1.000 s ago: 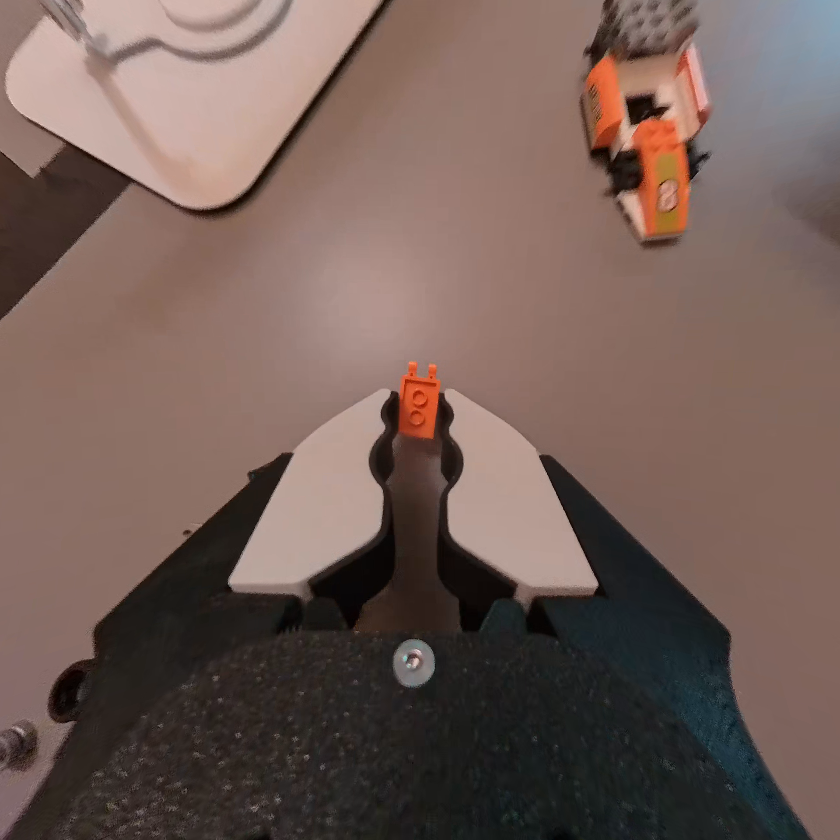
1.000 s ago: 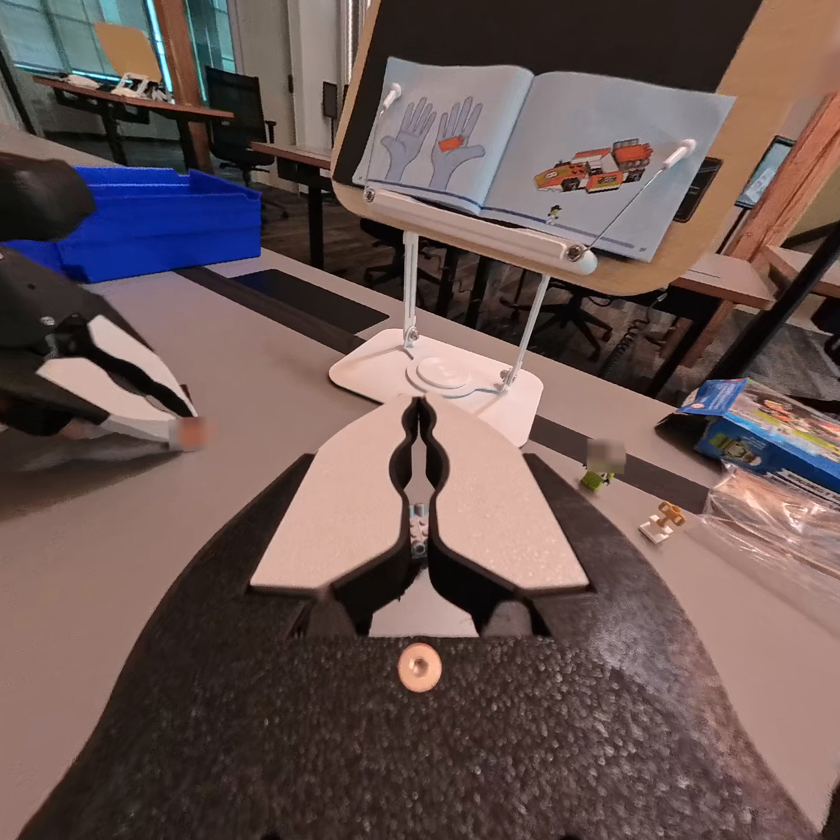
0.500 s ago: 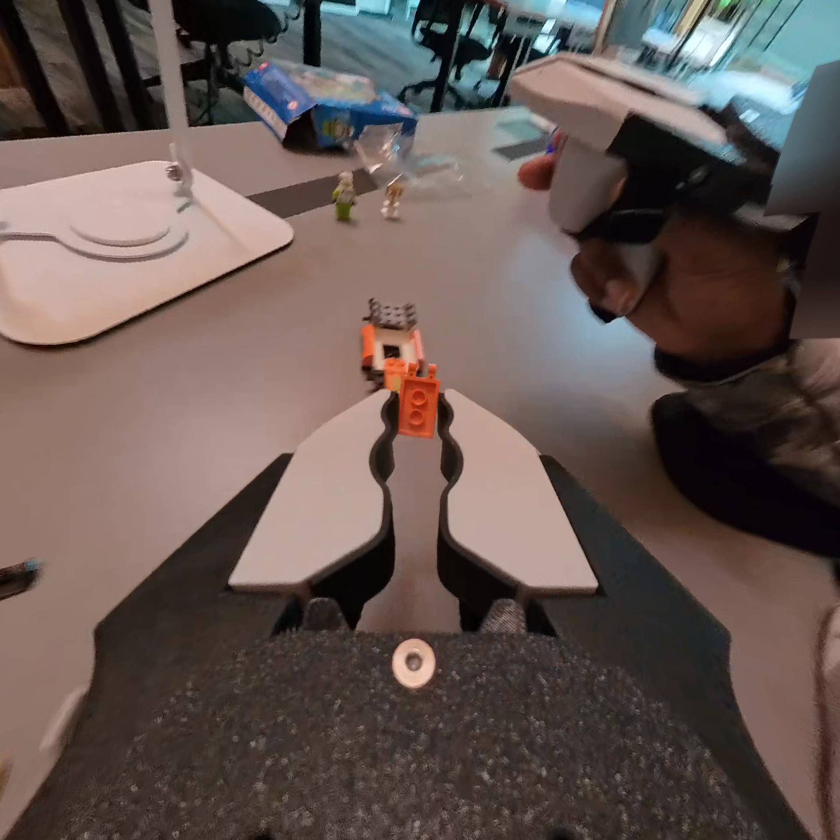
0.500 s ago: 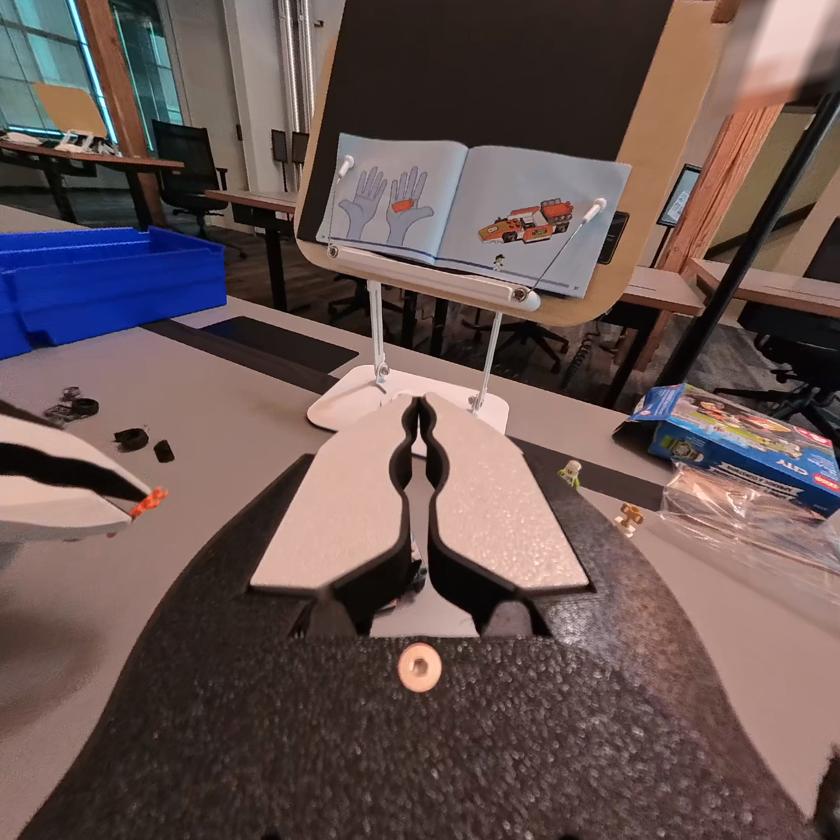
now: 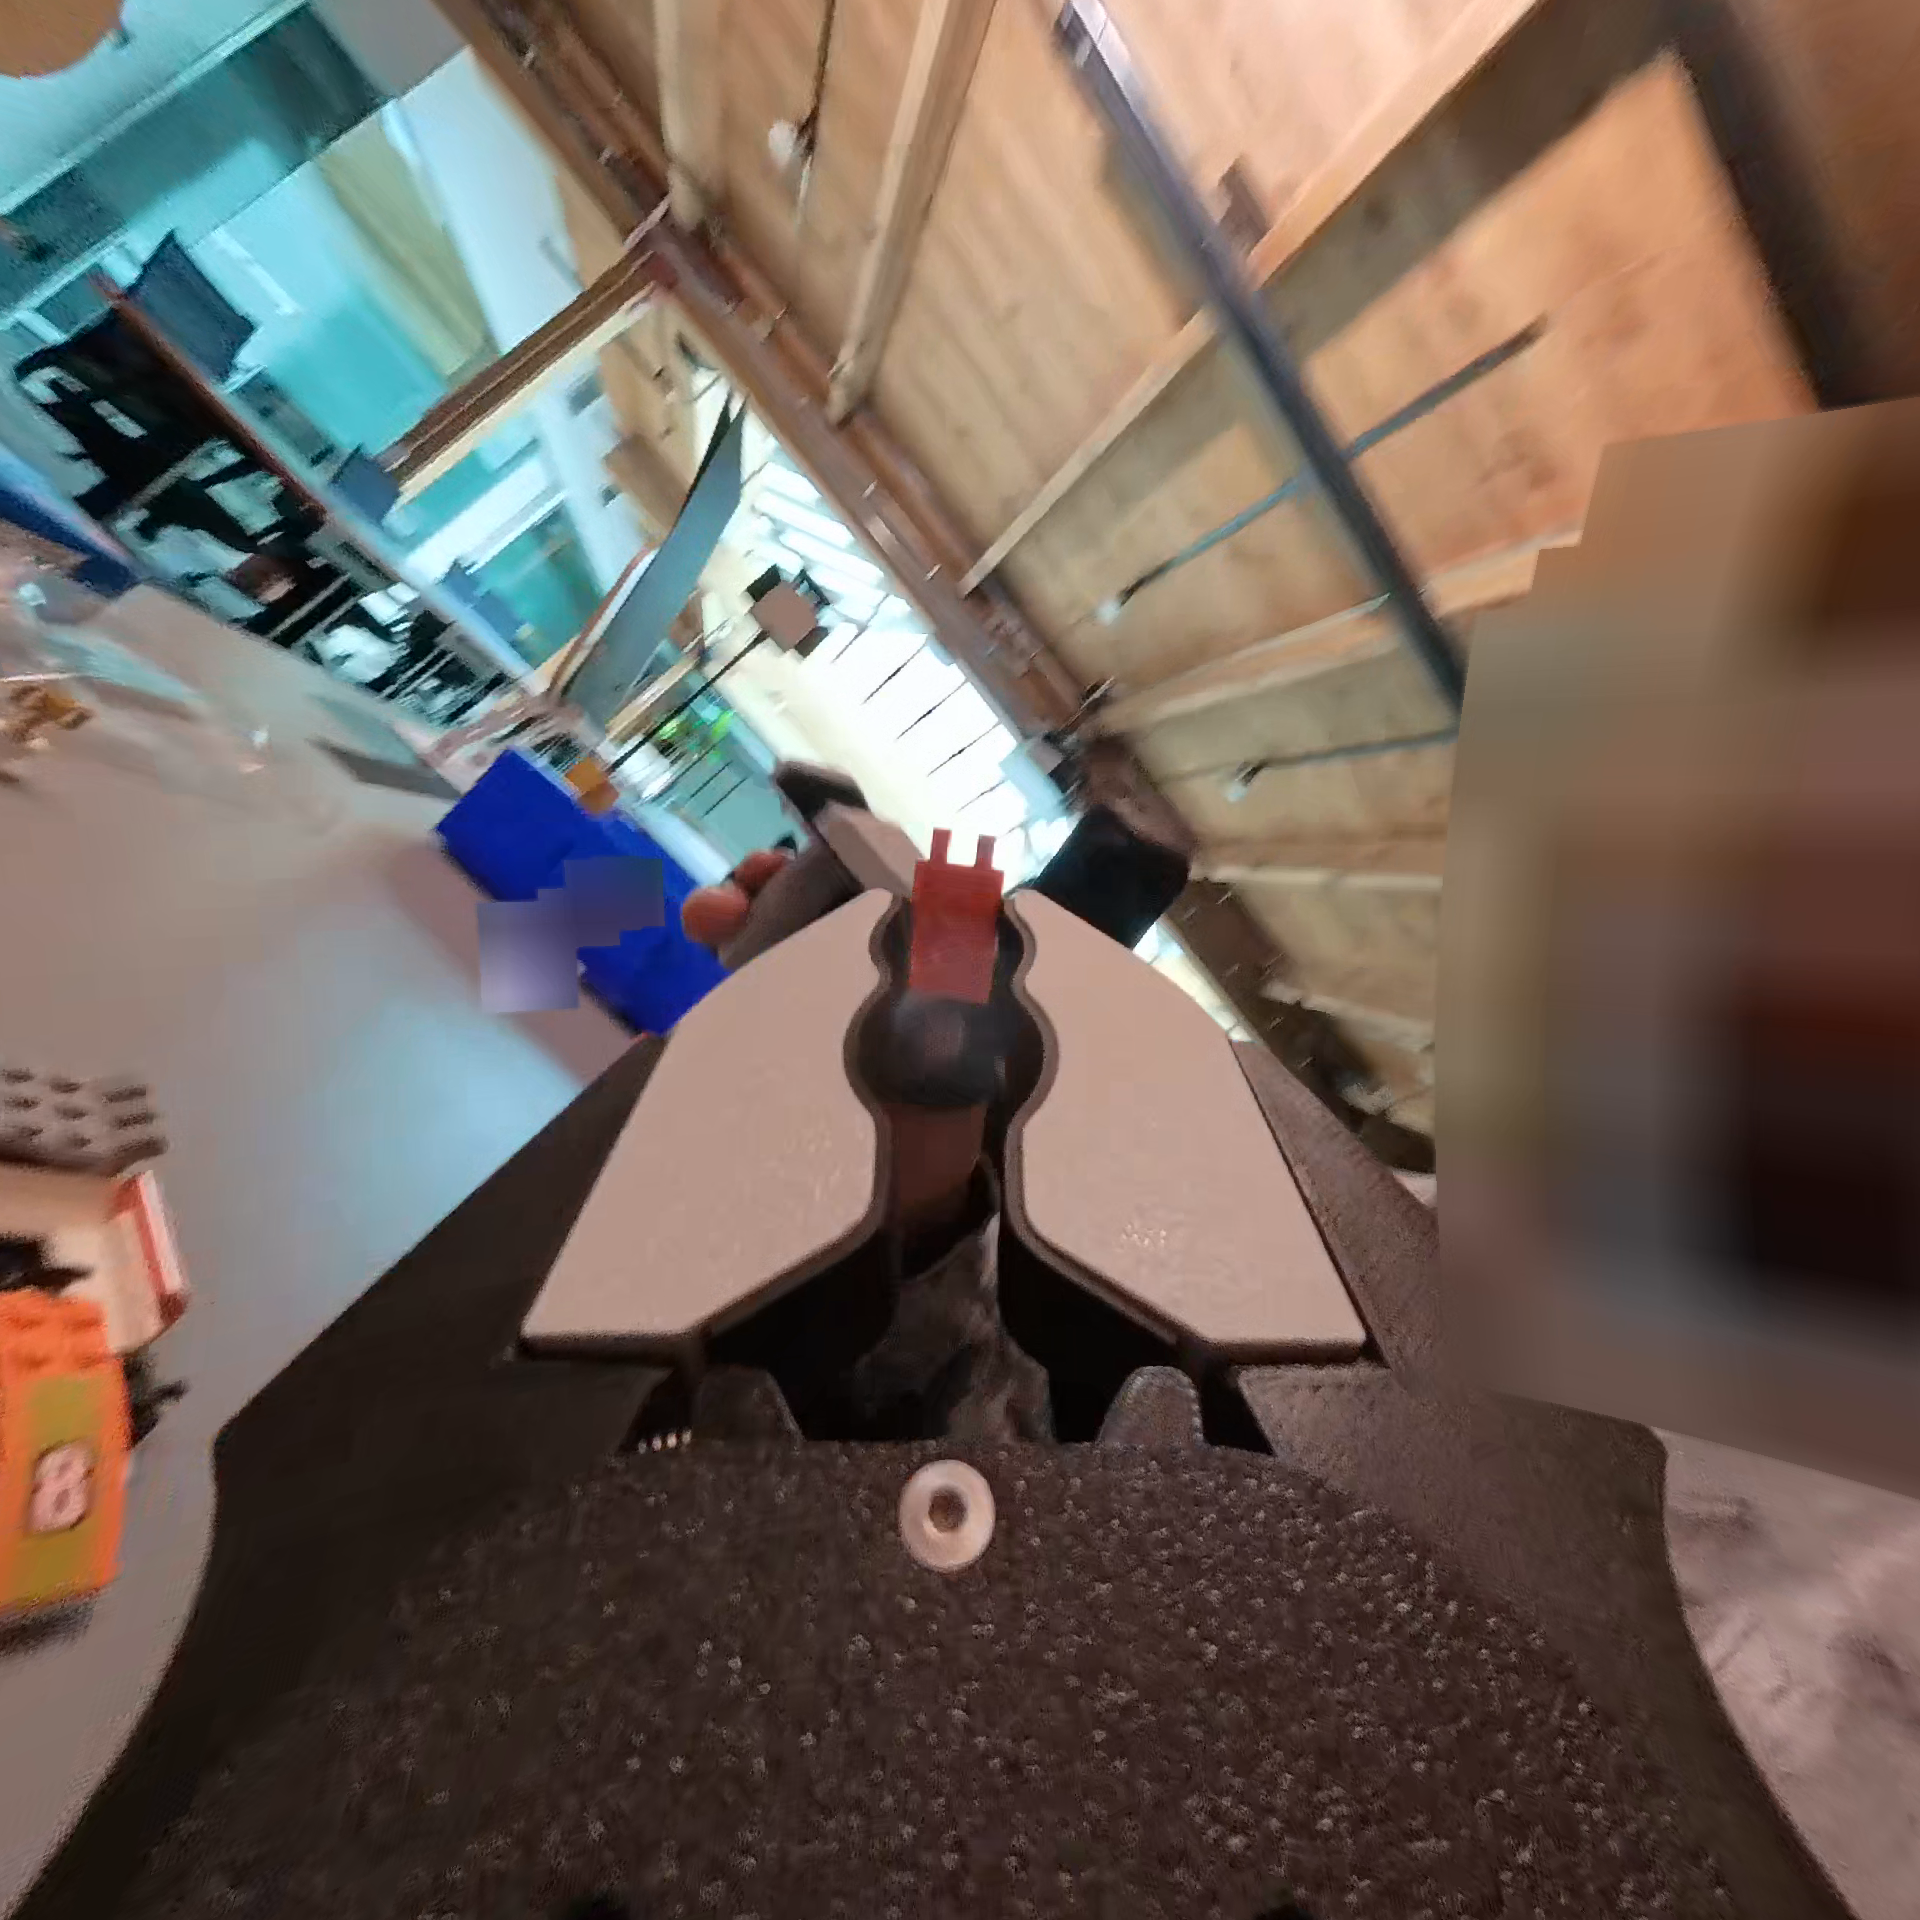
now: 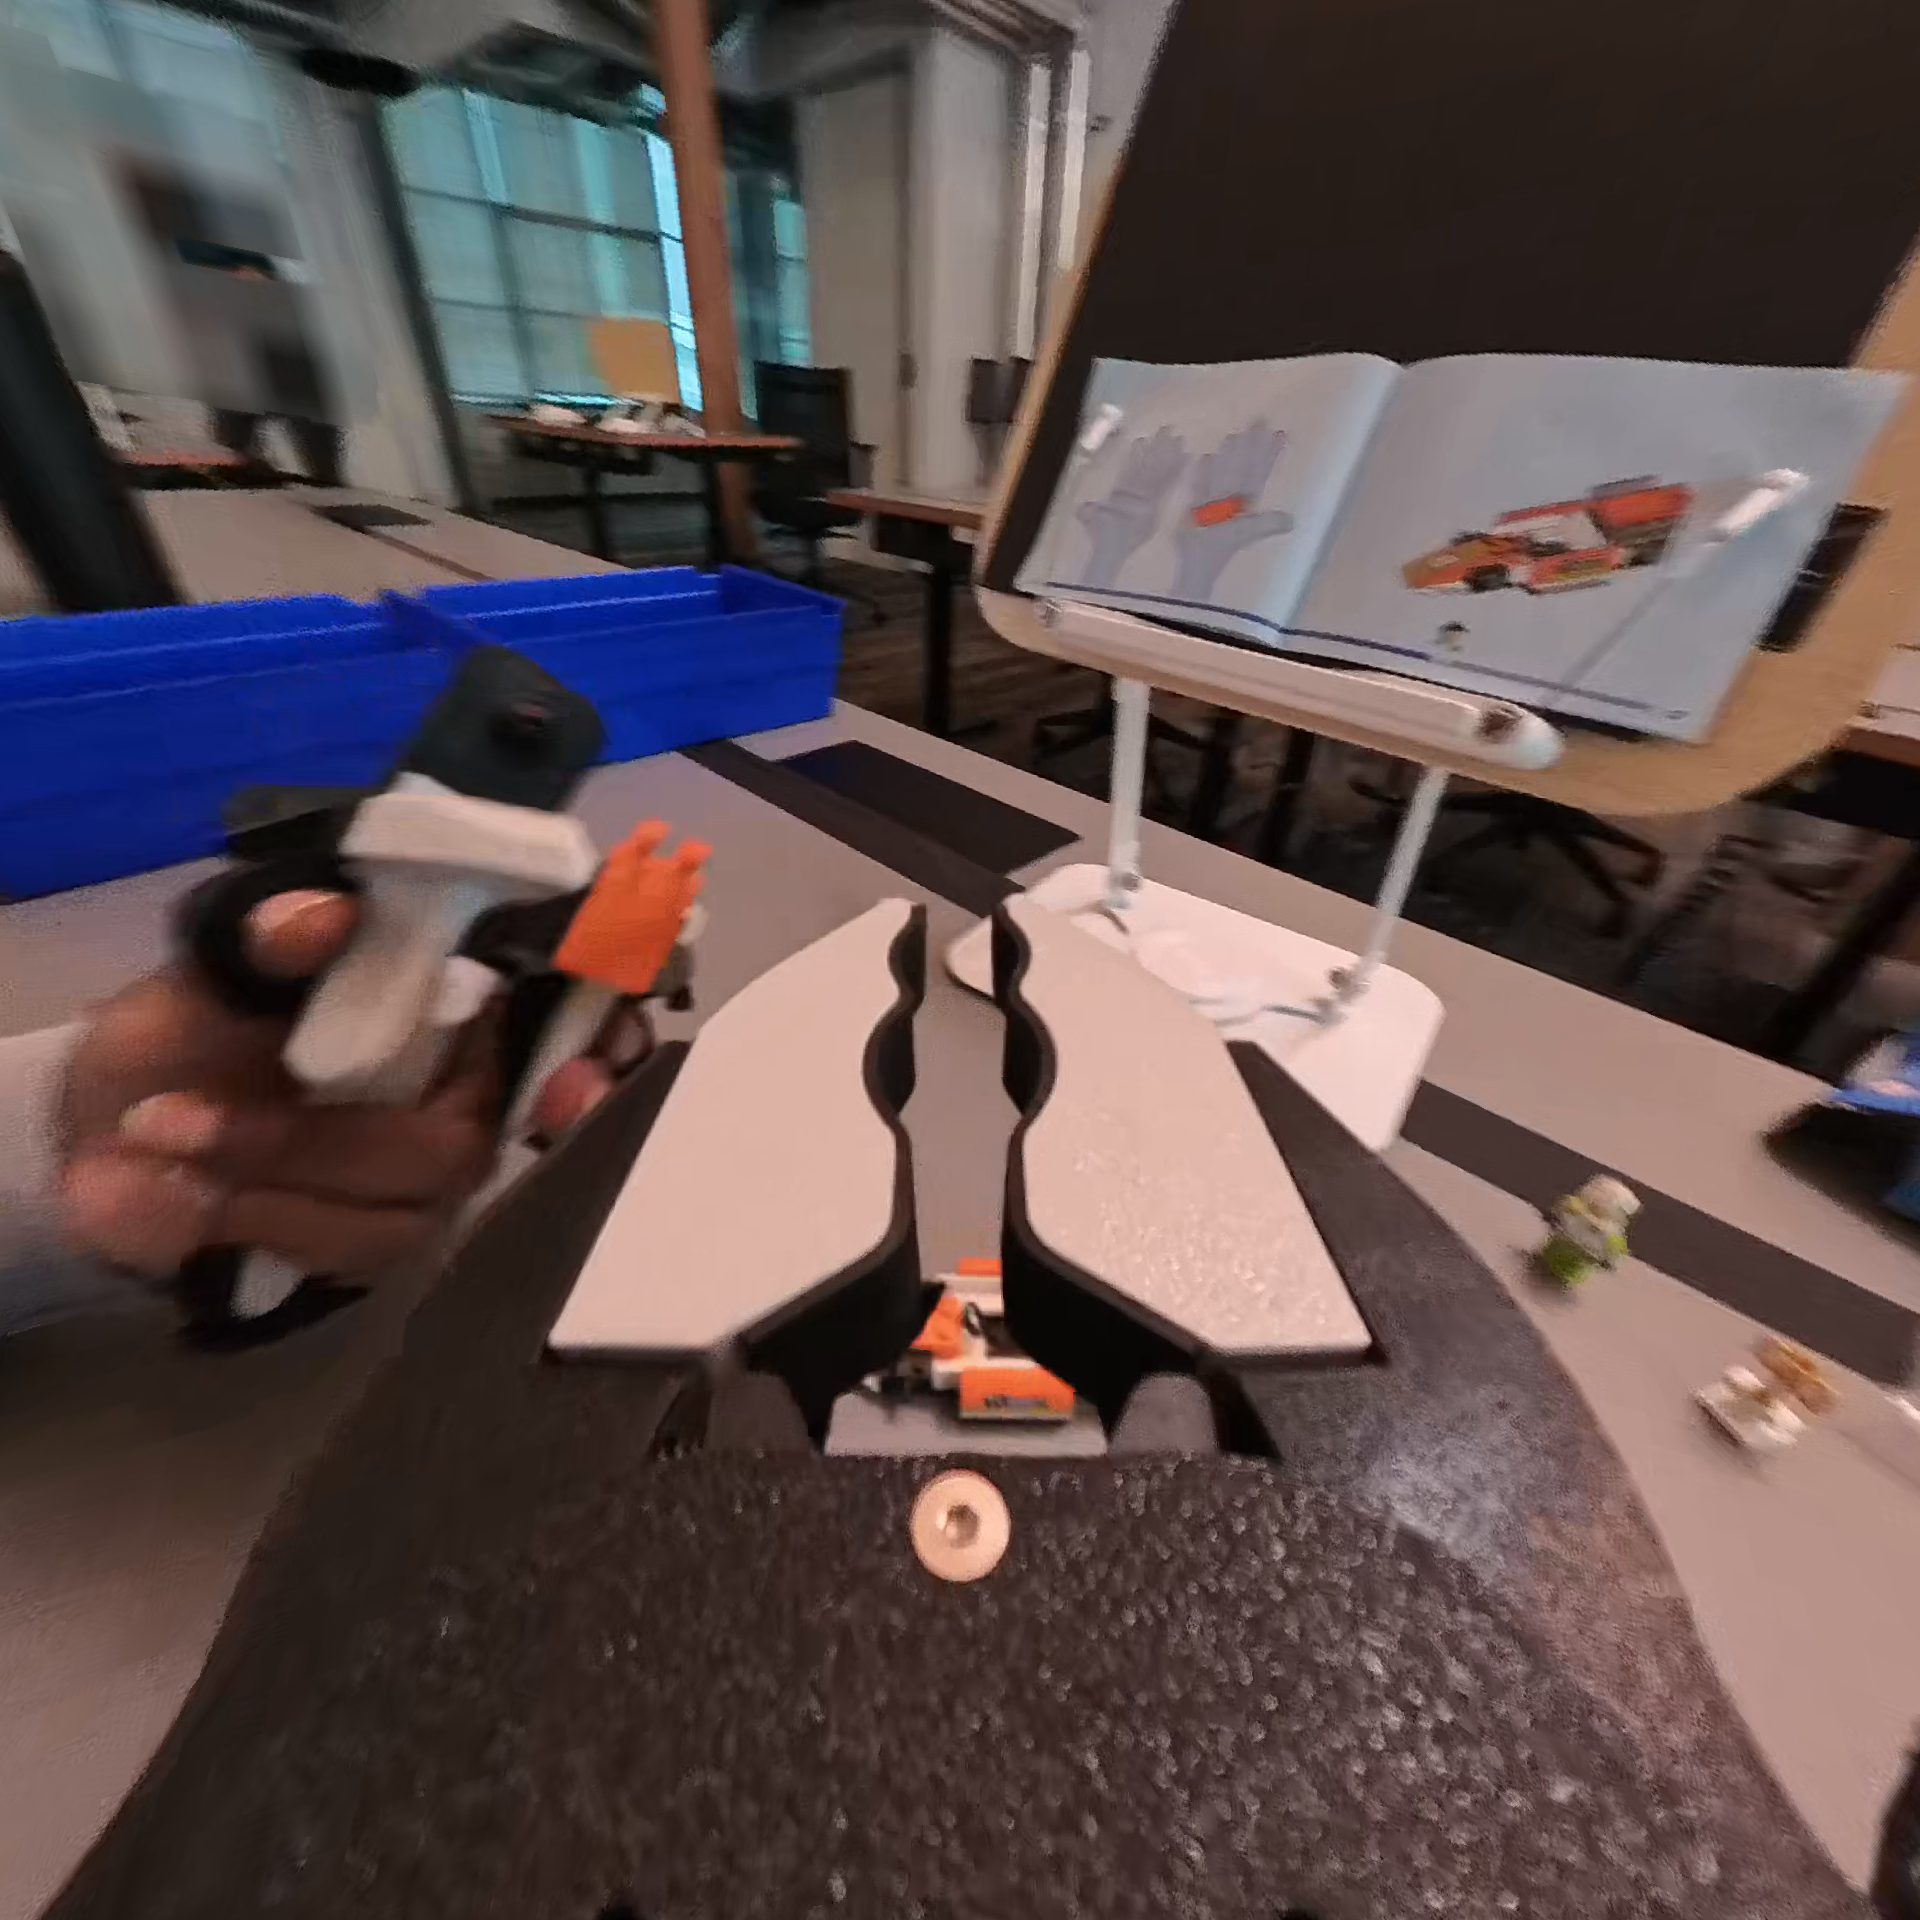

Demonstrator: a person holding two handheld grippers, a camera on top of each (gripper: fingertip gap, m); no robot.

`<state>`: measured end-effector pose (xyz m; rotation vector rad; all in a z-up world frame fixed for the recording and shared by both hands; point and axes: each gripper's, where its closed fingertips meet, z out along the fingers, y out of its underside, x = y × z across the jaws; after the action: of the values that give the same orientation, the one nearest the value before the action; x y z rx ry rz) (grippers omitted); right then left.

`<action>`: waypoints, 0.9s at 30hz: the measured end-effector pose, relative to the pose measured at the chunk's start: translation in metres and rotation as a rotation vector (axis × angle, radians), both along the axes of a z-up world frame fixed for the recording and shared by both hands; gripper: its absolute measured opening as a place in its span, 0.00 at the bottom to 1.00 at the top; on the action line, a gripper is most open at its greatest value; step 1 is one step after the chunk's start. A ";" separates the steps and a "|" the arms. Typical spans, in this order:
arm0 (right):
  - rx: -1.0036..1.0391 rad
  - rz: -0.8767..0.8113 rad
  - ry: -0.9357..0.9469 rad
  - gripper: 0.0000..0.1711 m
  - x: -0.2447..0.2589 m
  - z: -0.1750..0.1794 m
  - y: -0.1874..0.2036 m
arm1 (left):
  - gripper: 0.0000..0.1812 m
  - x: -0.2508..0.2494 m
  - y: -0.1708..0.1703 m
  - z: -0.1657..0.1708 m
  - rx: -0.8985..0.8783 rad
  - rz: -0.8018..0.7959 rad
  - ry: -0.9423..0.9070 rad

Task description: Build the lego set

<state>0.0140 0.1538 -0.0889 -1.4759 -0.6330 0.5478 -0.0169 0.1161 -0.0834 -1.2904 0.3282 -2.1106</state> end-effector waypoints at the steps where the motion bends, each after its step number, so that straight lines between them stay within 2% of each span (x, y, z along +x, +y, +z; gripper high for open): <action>1: 0.012 0.045 -0.001 0.08 -0.005 0.001 -0.005 | 0.08 -0.002 0.004 0.003 -0.026 -0.009 -0.055; 6: 0.061 0.195 -0.022 0.13 -0.030 0.000 -0.027 | 0.09 -0.009 0.010 0.003 -0.090 -0.039 -0.171; 9: 0.121 0.222 -0.066 0.14 -0.041 -0.001 -0.037 | 0.09 -0.014 0.010 0.003 -0.108 -0.042 -0.210; 13: 0.247 0.113 -0.171 0.14 -0.045 -0.001 -0.035 | 0.09 -0.011 0.009 -0.001 -0.154 -0.032 -0.219; 17: 0.285 0.086 -0.233 0.15 -0.051 -0.009 -0.035 | 0.08 -0.005 0.008 -0.006 -0.216 -0.023 -0.237; 21: 0.395 -0.012 -0.326 0.09 -0.044 -0.008 -0.031 | 0.09 -0.005 0.009 -0.007 -0.240 -0.007 -0.238; 23: 0.449 -0.055 -0.356 0.02 -0.041 -0.004 -0.031 | 0.09 -0.005 0.008 -0.008 -0.242 -0.014 -0.241; 27: 0.435 0.000 -0.345 0.02 -0.038 -0.005 -0.033 | 0.08 -0.004 0.005 -0.010 -0.194 -0.002 -0.185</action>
<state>-0.0243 0.1207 -0.0937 -1.1613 -0.9563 0.1362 -0.0213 0.1210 -0.0933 -1.1874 0.0457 -2.2880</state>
